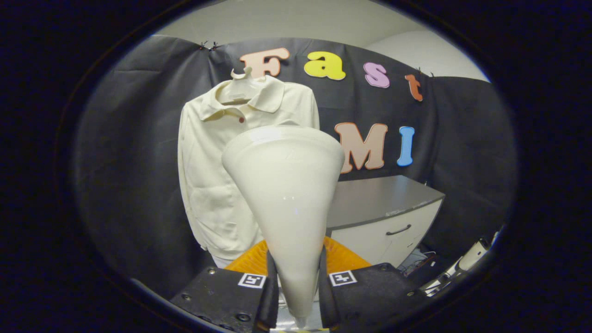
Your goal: Iron the clothes twice with a garment steamer, once on the left side and once on the right side.
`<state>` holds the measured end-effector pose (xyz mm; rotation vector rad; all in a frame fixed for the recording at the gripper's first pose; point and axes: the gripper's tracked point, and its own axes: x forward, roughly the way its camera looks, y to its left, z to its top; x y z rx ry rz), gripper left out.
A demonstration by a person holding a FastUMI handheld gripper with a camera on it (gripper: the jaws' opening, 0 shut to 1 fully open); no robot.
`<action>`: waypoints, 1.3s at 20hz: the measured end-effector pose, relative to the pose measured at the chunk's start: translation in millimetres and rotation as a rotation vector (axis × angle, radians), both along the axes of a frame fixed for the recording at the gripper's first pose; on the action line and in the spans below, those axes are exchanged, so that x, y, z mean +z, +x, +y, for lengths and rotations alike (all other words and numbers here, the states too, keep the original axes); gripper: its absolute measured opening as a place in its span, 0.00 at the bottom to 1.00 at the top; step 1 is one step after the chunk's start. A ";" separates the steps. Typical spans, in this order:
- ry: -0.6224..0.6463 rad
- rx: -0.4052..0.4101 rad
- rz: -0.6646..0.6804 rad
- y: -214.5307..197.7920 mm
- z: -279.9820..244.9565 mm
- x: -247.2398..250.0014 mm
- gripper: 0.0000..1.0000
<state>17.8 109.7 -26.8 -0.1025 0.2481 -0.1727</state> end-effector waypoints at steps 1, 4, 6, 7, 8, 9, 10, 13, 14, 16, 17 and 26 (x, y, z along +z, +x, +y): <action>-0.006 0.013 -0.009 -2.5 -2.7 6.7 0.36; -0.018 0.046 -0.030 -16.8 -18.6 22.9 0.35; -0.023 0.058 -0.048 -27.1 -36.5 30.7 0.35; -0.025 0.062 -0.060 -32.8 -47.0 33.9 0.35; -0.023 0.066 -0.064 -38.2 -58.7 34.5 0.35; -0.024 0.077 -0.068 -42.3 -69.3 35.6 0.35; -0.026 0.089 -0.069 -45.9 -82.1 35.9 0.35; 0.013 0.098 -0.061 -53.6 -127.2 28.1 0.36; 0.022 0.102 -0.060 -52.5 -141.5 26.4 0.36; 0.037 0.118 -0.050 -53.0 -162.7 17.1 0.35; 0.040 0.132 -0.040 -53.1 -169.6 12.8 0.35; 0.055 0.216 -0.018 -54.0 -169.7 7.9 0.35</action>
